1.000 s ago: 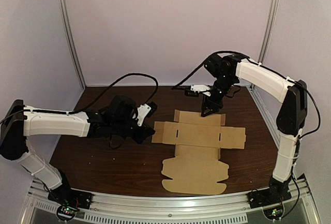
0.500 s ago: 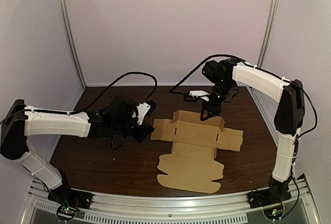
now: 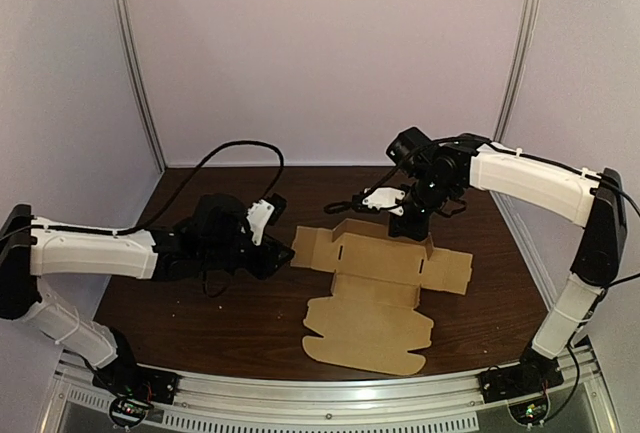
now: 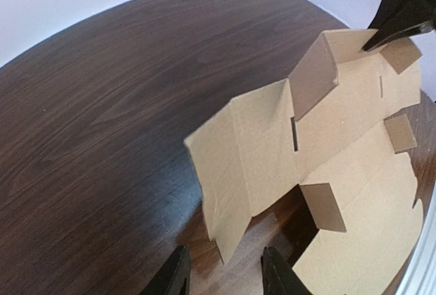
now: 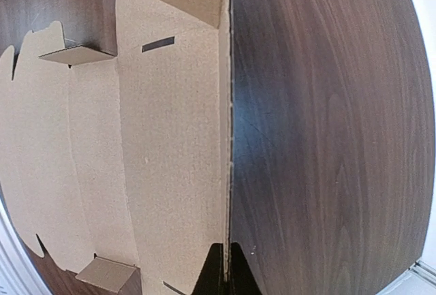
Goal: Fold the paper box
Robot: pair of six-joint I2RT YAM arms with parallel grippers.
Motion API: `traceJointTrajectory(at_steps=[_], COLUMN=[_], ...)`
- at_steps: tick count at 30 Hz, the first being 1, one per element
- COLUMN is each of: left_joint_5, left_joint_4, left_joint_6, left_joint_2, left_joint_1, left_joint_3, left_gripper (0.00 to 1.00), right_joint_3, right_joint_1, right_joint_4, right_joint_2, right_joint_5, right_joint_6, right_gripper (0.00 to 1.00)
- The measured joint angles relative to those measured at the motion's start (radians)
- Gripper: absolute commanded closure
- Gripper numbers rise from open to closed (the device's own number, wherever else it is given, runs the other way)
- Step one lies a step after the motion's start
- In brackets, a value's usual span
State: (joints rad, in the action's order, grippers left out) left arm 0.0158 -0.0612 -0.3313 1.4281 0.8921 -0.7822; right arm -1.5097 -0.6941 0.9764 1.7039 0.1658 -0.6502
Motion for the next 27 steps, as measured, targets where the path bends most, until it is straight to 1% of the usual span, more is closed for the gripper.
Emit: traceJointTrajectory(at_steps=[3, 5, 8, 10, 13, 19, 22, 27], left_joint_5=[0.030, 0.062, 0.106, 0.126, 0.132, 0.108, 0.080, -0.037], left_joint_4=[-0.015, -0.048, -0.080, -0.105, -0.158, -0.257, -0.307, -0.454], left_joint_6=[0.000, 0.000, -0.009, -0.020, -0.039, -0.064, -0.066, -0.068], left_joint_2=[-0.138, -0.201, -0.203, -0.149, -0.022, 0.220, 0.284, 0.373], left_joint_1=[0.000, 0.000, -0.002, -0.010, -0.035, -0.096, -0.101, -0.101], left_joint_3=[0.062, 0.093, 0.117, 0.122, 0.121, 0.072, 0.044, 0.032], left_gripper=[0.54, 0.53, 0.53, 0.53, 0.54, 0.55, 0.55, 0.55], right_joint_3=[0.003, 0.003, 0.005, 0.010, 0.039, 0.194, 0.269, 0.351], right_joint_1=[-0.002, -0.002, -0.005, -0.014, -0.042, -0.122, -0.144, -0.148], right_joint_4=[-0.024, -0.033, -0.044, -0.059, -0.098, -0.235, -0.322, -0.494], right_joint_2=[-0.009, -0.010, -0.010, -0.010, -0.010, -0.034, -0.052, -0.084], right_joint_5=[-0.044, -0.069, -0.104, -0.138, -0.195, -0.322, -0.378, -0.452], right_joint_6=[-0.005, -0.012, -0.029, -0.043, -0.072, -0.176, -0.228, -0.309], right_gripper=[1.00, 1.00, 1.00, 1.00, 1.00, 1.00, 1.00, 1.00])
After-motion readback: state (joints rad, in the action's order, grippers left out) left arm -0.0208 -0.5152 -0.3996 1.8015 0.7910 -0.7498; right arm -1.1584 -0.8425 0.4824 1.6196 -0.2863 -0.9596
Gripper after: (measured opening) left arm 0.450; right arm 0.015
